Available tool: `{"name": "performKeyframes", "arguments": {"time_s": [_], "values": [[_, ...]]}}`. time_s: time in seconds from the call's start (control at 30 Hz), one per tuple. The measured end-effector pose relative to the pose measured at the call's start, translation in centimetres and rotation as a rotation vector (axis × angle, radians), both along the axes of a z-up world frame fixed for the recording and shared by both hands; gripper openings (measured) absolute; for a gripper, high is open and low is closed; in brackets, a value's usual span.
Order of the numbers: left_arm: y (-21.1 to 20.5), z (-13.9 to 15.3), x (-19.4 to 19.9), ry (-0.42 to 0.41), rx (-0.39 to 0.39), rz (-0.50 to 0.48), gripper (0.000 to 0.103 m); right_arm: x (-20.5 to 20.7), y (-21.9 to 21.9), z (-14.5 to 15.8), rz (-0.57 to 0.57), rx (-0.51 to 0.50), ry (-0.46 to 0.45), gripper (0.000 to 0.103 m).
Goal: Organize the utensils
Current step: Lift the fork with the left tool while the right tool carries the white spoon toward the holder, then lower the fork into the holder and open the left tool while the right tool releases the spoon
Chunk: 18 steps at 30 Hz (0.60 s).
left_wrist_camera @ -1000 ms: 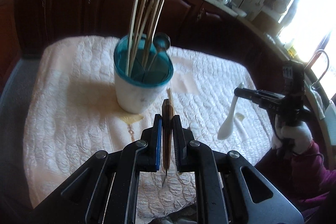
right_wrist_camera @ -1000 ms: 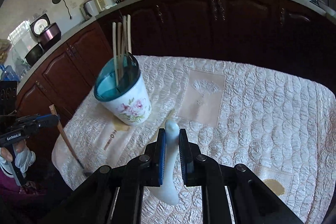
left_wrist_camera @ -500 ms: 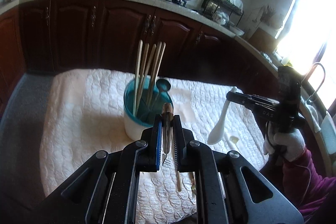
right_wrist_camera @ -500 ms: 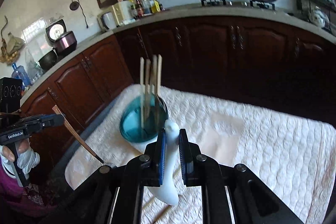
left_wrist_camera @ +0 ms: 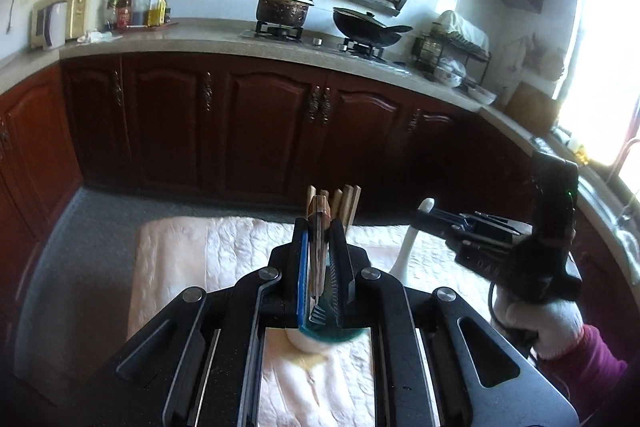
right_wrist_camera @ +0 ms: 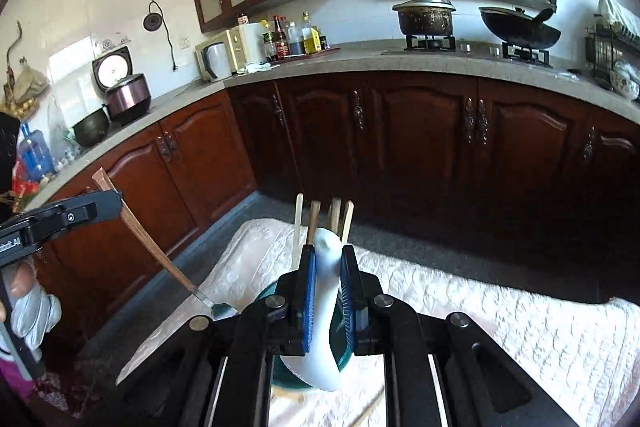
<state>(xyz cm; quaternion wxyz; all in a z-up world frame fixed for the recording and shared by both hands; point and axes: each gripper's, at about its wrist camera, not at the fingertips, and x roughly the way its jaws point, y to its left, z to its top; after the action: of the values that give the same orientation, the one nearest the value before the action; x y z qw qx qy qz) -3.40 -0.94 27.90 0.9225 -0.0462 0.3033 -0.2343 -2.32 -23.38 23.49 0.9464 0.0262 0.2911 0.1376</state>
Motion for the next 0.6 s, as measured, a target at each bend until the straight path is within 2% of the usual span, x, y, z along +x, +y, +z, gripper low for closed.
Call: {"name": "performKeyframes", "arguments": {"time_s": [0.13,0.3,0.6], "values": [[-1.6,-1.9,1.9,0.004,0.068,0.014,0.009,2.0,1.4,-1.5,-0.021,-0.053,-0.011,0.011],[-2.7,-4.5,3.3,0.059,0.094,0.005,0.009,3.5,1.9,-4.4,-0.026,-0.049,0.02,0.011],[-4.3,-7.2,4.4,0.096,0.12,0.0,0.009,4.2,0.8,-5.2,-0.038,-0.028,0.04,0.008]]}}
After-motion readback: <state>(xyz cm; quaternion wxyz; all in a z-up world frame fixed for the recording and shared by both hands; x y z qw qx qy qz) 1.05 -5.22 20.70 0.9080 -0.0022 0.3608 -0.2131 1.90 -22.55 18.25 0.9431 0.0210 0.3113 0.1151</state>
